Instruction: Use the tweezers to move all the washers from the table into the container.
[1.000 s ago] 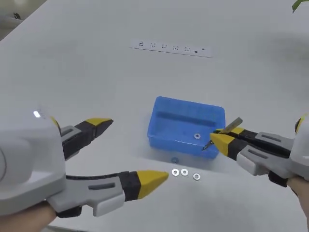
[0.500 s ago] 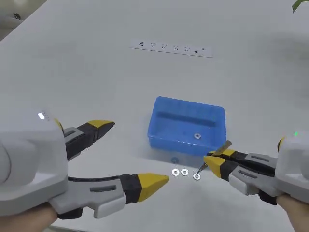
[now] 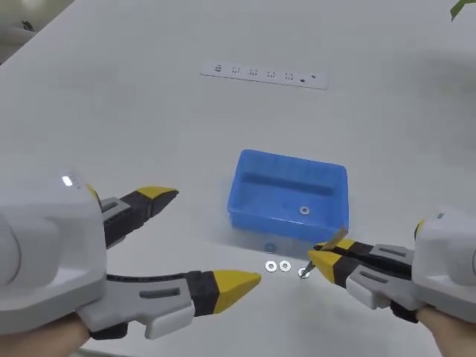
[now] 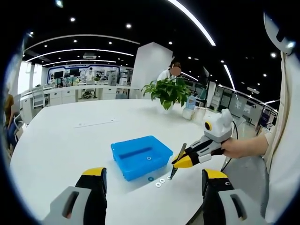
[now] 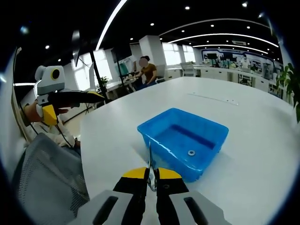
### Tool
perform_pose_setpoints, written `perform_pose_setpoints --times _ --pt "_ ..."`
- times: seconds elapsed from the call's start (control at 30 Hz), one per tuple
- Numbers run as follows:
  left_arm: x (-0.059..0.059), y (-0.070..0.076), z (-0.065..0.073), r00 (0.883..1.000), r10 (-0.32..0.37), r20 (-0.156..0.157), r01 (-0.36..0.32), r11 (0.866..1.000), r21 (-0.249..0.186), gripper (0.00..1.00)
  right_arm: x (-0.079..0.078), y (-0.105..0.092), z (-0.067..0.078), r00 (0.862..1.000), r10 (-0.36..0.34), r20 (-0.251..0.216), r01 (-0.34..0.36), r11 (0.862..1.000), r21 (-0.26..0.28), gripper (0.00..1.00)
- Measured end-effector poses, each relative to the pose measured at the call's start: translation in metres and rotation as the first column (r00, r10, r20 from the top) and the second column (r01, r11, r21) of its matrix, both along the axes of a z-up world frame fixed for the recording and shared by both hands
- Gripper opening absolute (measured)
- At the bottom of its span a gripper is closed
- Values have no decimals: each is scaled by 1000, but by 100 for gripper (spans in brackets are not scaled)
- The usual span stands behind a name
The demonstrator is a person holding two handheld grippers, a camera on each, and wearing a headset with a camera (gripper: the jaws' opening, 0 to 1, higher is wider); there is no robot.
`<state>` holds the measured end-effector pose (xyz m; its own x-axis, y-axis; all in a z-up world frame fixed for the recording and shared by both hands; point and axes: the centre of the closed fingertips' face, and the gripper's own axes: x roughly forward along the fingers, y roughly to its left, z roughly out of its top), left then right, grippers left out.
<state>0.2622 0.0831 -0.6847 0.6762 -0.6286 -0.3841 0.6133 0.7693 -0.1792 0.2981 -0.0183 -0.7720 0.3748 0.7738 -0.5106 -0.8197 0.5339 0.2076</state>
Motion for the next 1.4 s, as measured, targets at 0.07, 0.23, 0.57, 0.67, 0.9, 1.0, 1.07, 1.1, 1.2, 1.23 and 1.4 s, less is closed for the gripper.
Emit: perform_pose_setpoints --times 0.07,0.23,0.57,0.67,0.9,1.0,1.07,1.1,1.2,1.23,1.4 --pt "0 0 0 1000 -1 1 1 1000 0 85 0 1 0 1000 9 10 -9 1000 0 3" --pt "0 -1 0 1000 -4 -1 4 1000 -1 85 -2 5 0 997 58 56 -57 998 -32 3" --pt "1 -2 0 1000 -9 -2 9 1000 -1 85 -6 5 -1 992 92 84 -86 994 -67 3" --pt "1 -4 0 1000 -14 -2 14 1000 0 85 -6 6 -1 991 95 89 -89 993 -72 2" --pt "0 -4 0 1000 -15 1 15 1000 1 85 -4 6 7 992 78 97 -72 995 -62 2" --pt "-1 -3 -1 1000 -13 -4 13 1000 4 85 -2 7 17 992 69 107 -65 997 -43 2" --pt "-1 -2 -1 1000 -12 -3 12 1000 6 85 -1 8 23 992 62 111 -59 998 -32 2" --pt "-1 -2 -1 1000 -12 -3 12 1000 5 85 0 8 26 991 61 115 -58 998 -27 2" --pt "-1 -2 0 1000 -10 0 10 1000 2 85 3 9 36 990 56 129 -54 998 -13 2" --pt "-1 -2 0 1000 -10 -1 10 1000 3 85 4 10 38 989 55 134 -55 998 -5 2" --pt "-1 -2 -1 1000 -12 -2 12 1000 4 85 7 12 51 987 49 153 -52 999 14 2"
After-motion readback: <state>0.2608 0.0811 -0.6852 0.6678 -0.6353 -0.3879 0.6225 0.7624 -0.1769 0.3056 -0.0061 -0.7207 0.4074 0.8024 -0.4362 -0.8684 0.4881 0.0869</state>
